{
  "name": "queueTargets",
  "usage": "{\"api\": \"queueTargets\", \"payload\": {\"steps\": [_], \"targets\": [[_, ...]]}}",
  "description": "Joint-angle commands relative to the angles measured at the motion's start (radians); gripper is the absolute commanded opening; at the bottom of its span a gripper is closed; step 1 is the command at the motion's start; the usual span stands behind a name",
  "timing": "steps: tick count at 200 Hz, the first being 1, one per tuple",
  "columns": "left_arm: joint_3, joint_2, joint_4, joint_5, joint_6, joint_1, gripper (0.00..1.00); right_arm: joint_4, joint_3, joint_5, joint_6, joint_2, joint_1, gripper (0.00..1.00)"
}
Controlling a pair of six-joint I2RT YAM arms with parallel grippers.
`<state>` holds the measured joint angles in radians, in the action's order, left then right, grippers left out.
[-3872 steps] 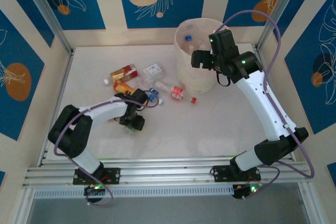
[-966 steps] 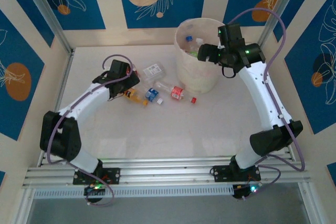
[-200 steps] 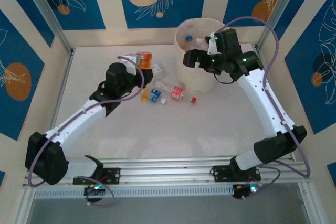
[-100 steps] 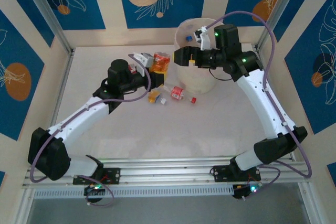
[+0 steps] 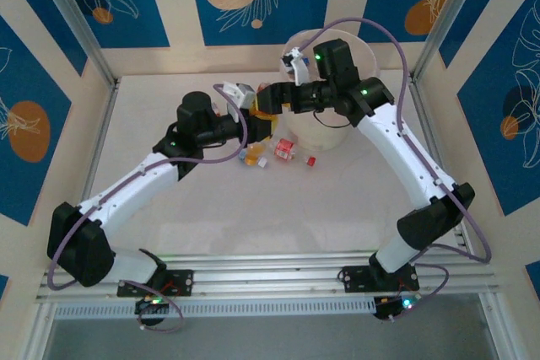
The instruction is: Put the plastic bottles in the bin
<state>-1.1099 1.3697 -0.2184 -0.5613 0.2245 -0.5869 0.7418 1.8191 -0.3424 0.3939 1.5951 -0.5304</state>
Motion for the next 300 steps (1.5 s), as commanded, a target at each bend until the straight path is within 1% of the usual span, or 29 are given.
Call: {"api": "queueTargets", "payload": {"steps": [1, 24, 42, 51, 59, 72, 81, 85, 115, 157, 182, 205, 223, 257, 269, 278, 300], "targets": [[-0.037, -0.003, -0.012, -0.03, -0.033, -0.014, 0.36, -0.015, 0.039, -0.018, -0.004, 0.02, -0.02, 0.84], [-0.037, -0.004, -0.009, -0.026, -0.034, -0.017, 0.38, -0.024, 0.039, -0.02, 0.003, 0.033, -0.027, 0.78], [-0.037, -0.006, 0.0, -0.024, -0.038, -0.019, 0.41, -0.024, 0.039, -0.02, 0.004, 0.035, -0.031, 0.67], [-0.037, -0.009, 0.005, -0.016, -0.038, -0.019, 0.46, -0.025, 0.038, -0.015, 0.003, 0.032, -0.033, 0.62], [-0.036, -0.011, 0.009, -0.01, -0.039, -0.019, 0.55, -0.025, 0.035, -0.007, 0.002, 0.028, -0.033, 0.58], [-0.039, -0.016, 0.022, -0.005, -0.04, -0.019, 0.81, -0.022, 0.034, 0.017, 0.002, 0.022, -0.032, 0.54], [-0.04, -0.022, 0.03, -0.001, -0.044, -0.019, 0.97, -0.016, 0.038, 0.035, -0.001, 0.016, -0.031, 0.5], [-0.04, -0.025, 0.033, 0.001, -0.044, -0.019, 0.99, -0.012, 0.041, 0.044, -0.004, 0.016, -0.03, 0.5], [-0.019, -0.076, 0.043, 0.064, -0.043, -0.019, 1.0, 0.055, 0.106, 0.157, -0.039, 0.01, -0.019, 0.5], [0.045, -0.198, 0.051, 0.213, -0.044, -0.019, 1.0, 0.181, 0.327, 0.419, -0.105, 0.035, 0.018, 0.49], [0.075, -0.253, 0.067, 0.296, -0.045, -0.019, 0.99, 0.191, 0.456, 0.548, -0.155, 0.06, 0.045, 0.49], [0.088, -0.277, 0.102, 0.357, -0.045, -0.019, 0.99, 0.164, 0.552, 0.677, -0.237, 0.091, 0.066, 0.49], [0.09, -0.284, 0.137, 0.392, -0.045, -0.019, 1.0, 0.14, 0.632, 0.795, -0.307, 0.146, 0.085, 0.47], [0.111, -0.309, 0.161, 0.43, -0.038, -0.018, 1.0, 0.186, 0.884, 1.036, -0.473, 0.316, 0.095, 0.47], [0.118, -0.316, 0.164, 0.444, -0.036, -0.017, 0.99, 0.172, 0.908, 1.116, -0.532, 0.353, 0.095, 0.48], [0.121, -0.319, 0.167, 0.453, -0.034, -0.017, 1.0, 0.158, 0.9, 1.152, -0.564, 0.367, 0.099, 0.48], [0.122, -0.318, 0.172, 0.461, -0.033, -0.017, 0.99, 0.168, 0.867, 1.165, -0.572, 0.384, 0.12, 0.48]]}}
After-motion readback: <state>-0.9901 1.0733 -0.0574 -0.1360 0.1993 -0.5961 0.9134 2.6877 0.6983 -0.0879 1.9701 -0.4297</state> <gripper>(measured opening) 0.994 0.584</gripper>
